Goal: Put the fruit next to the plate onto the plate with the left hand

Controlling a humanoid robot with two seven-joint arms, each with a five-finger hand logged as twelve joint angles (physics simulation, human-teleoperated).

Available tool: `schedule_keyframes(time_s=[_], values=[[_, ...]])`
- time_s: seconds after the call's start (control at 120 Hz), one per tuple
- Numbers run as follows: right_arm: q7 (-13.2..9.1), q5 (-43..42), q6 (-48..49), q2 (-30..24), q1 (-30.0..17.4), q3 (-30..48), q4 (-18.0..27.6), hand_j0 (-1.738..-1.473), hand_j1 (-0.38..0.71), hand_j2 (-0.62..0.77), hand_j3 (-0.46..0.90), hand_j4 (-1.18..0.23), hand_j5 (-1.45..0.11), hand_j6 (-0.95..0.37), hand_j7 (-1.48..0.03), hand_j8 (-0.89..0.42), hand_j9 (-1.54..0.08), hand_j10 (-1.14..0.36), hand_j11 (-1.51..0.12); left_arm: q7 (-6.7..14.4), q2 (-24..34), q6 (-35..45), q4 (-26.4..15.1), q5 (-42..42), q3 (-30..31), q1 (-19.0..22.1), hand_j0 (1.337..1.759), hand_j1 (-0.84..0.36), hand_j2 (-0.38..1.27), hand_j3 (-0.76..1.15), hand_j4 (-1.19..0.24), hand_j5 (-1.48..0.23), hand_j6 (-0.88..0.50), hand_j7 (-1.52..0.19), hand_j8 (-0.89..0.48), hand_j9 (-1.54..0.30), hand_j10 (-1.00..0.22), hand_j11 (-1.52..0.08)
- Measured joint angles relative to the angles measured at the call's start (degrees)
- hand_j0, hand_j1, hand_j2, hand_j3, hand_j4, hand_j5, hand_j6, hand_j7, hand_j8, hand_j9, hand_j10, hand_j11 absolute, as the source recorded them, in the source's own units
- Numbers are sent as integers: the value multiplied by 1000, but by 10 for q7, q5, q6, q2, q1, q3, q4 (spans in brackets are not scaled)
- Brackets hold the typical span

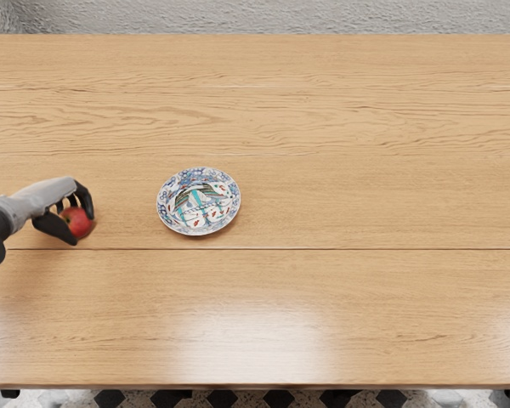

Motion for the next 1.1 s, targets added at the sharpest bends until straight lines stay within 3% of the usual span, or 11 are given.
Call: schedule_keyframes(time_s=[0.167,0.208,0.233,0.283,0.367,0.533,0.667,0.8,0.867,1.058,1.1], values=[[0,0,0,0,0,0,0,-1658,-349,0,0,-1,0,-1,0,-1,0,-1,0,0,-7,0,1,-1,2,1,1641,-246,236,0,-878,-982,-381,-1063,-352,-1127,-588,-1176],[0,0,0,0,0,0,0,-1658,-349,0,0,-1,0,-1,0,-1,0,-1,0,0,-13,0,4,-1,4,0,1639,-277,337,-32,-890,-984,-398,-1064,-353,-1131,-560,-1189],[0,0,0,0,0,0,0,-1658,-349,0,0,-1,0,-1,0,-1,0,-1,0,1,-16,0,6,-1,6,0,1647,-281,216,207,-891,-994,-393,-1074,-315,-1136,-534,-1200],[0,0,0,0,0,0,0,-1658,-349,0,0,-1,0,-1,0,-1,0,-1,0,0,-17,0,8,-2,8,0,1637,-272,110,343,-899,-999,-385,-1082,-291,-1136,-503,-1211],[0,0,0,0,0,0,0,-1658,-349,0,0,-1,0,-1,0,-1,0,-1,0,-2,-15,-1,10,-5,10,-2,1617,-290,154,312,-901,-1020,-344,-1099,-279,-1153,-493,-1229],[0,0,0,0,0,0,0,-1658,-349,0,0,-1,0,-1,0,-1,0,0,0,-26,-1,-6,-6,-28,10,-21,1631,-304,291,137,-850,-1157,-277,-1167,-234,-1179,-472,-1225],[0,0,0,0,0,0,0,-1658,-349,0,0,0,0,-1,0,0,0,0,0,-68,7,-7,-26,-54,4,-59,1638,-334,414,71,-838,-1195,-278,-1170,-243,-1177,-474,-1214],[0,0,0,0,0,0,0,-1658,-349,0,0,0,0,-1,0,0,0,0,0,-136,-15,-7,-32,-91,2,-85,1643,-252,275,37,-836,-1207,-323,-1177,-289,-1169,-533,-1197],[0,0,0,0,0,0,0,-1658,-349,0,0,0,0,-1,0,0,0,0,0,-159,-31,-8,-33,-102,2,-92,1645,-259,349,27,-834,-1213,-345,-1183,-296,-1172,-532,-1197],[0,0,0,0,0,0,0,-1658,-349,0,0,0,0,-1,0,0,0,0,0,-184,-85,-7,-23,-111,2,-97,1648,-196,268,11,-831,-1223,-378,-1193,-349,-1163,-571,-1189],[0,0,0,0,0,0,0,-1658,-349,0,0,0,0,-1,0,0,0,0,0,-186,-96,-7,-15,-112,2,-96,1648,-216,335,9,-827,-1232,-390,-1187,-359,-1168,-553,-1190]])
